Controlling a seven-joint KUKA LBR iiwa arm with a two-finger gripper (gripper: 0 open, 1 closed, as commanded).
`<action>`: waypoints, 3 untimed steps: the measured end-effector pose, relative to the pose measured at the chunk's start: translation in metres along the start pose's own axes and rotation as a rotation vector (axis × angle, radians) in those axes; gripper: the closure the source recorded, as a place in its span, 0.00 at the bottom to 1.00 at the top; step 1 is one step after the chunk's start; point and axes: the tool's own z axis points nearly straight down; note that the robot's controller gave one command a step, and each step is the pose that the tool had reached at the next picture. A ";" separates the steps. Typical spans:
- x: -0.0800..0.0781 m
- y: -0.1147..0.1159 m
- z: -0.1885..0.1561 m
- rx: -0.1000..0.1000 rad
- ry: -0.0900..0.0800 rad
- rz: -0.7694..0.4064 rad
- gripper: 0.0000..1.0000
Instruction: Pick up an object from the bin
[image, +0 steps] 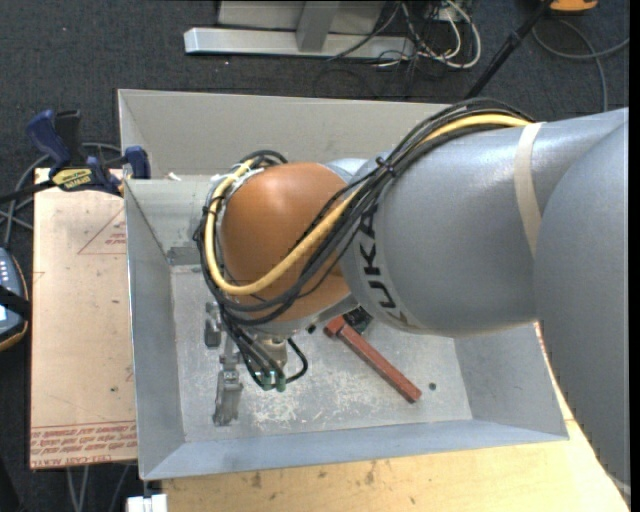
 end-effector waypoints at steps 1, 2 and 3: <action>-0.002 -0.083 0.060 0.005 0.001 0.043 0.00; -0.029 -0.068 0.127 0.000 -0.003 -0.258 0.00; -0.040 -0.151 0.118 0.003 -0.007 -0.652 0.00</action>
Offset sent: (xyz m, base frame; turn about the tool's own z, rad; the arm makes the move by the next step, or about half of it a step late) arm 0.0024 -0.0779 -0.0556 0.0349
